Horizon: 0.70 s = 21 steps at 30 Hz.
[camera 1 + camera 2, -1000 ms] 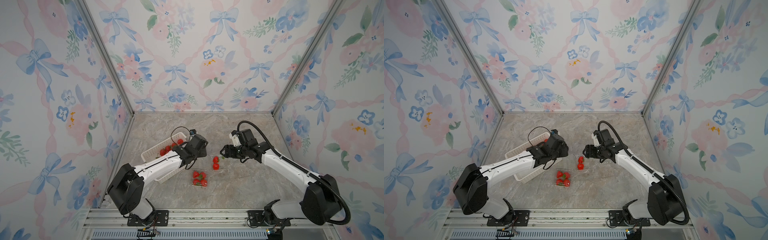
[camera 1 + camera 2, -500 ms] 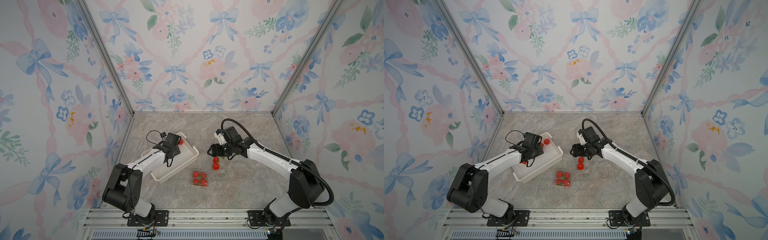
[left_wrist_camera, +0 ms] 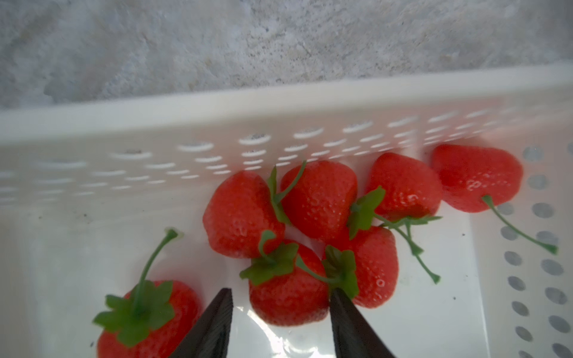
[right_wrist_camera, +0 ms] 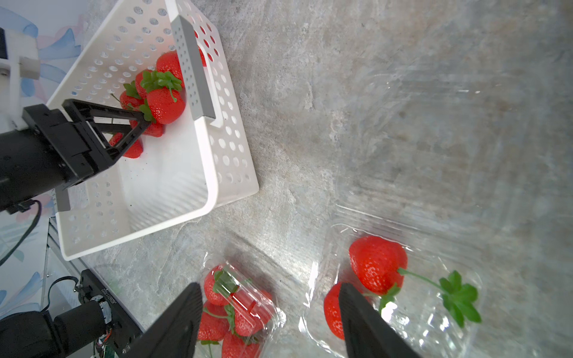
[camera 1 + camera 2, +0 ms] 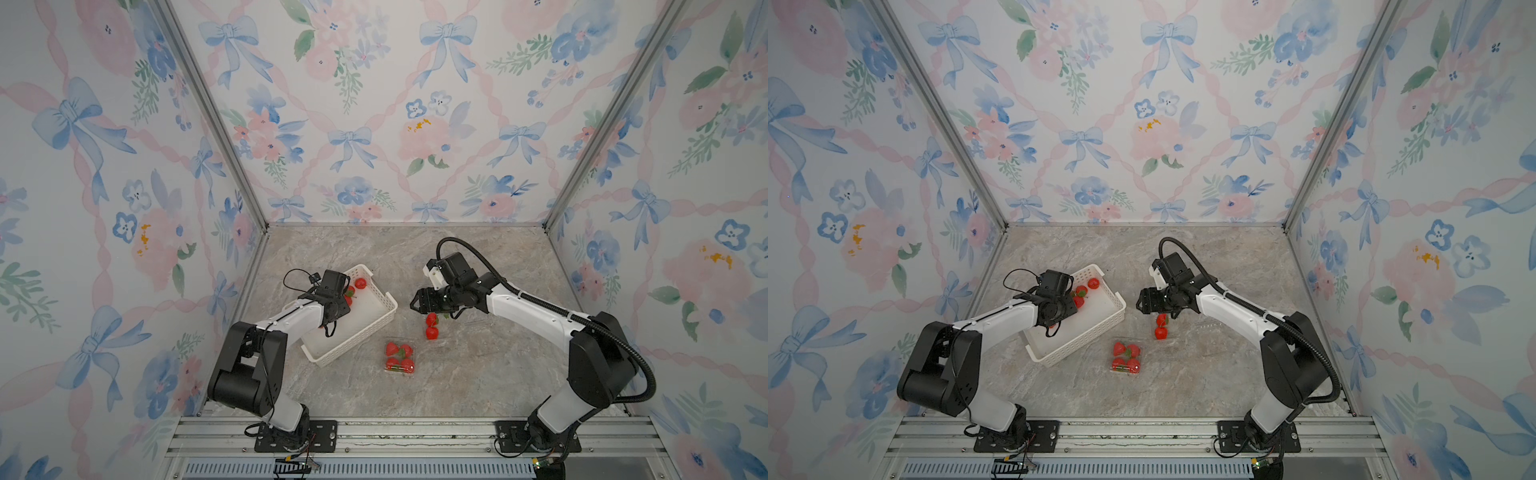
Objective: Pack strawberries into containers
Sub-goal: Pick up the strawberry from the basket.
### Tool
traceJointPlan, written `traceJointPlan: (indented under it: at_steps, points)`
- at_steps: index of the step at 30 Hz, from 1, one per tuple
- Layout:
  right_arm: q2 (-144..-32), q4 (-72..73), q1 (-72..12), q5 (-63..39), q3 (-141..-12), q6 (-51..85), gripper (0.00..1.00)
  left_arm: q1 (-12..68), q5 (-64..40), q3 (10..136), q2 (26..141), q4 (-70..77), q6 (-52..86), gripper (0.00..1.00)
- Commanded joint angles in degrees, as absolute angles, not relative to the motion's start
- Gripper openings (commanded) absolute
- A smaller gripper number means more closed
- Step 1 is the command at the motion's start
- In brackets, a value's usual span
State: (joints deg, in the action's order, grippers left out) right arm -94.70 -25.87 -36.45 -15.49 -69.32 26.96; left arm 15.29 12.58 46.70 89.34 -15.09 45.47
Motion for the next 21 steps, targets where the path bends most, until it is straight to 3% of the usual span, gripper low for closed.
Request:
traceJointPlan:
  at_steps: [1, 16, 21]
  points:
    - [-95.7, -26.2, -36.8, -15.9, -70.6, 27.1, 0.72, 14.6, 11.9, 46.8, 91.1, -14.1, 44.8, 0.53]
    - [-95.7, -26.2, -36.5, -16.5, -70.2, 26.7, 0.71, 14.4, 12.4, 47.1, 92.7, -12.2, 44.6, 0.54]
    - [-95.8, -26.5, -36.5, -16.3, -70.2, 26.8, 0.71, 14.3, 12.1, 47.4, 93.9, -11.7, 44.3, 0.45]
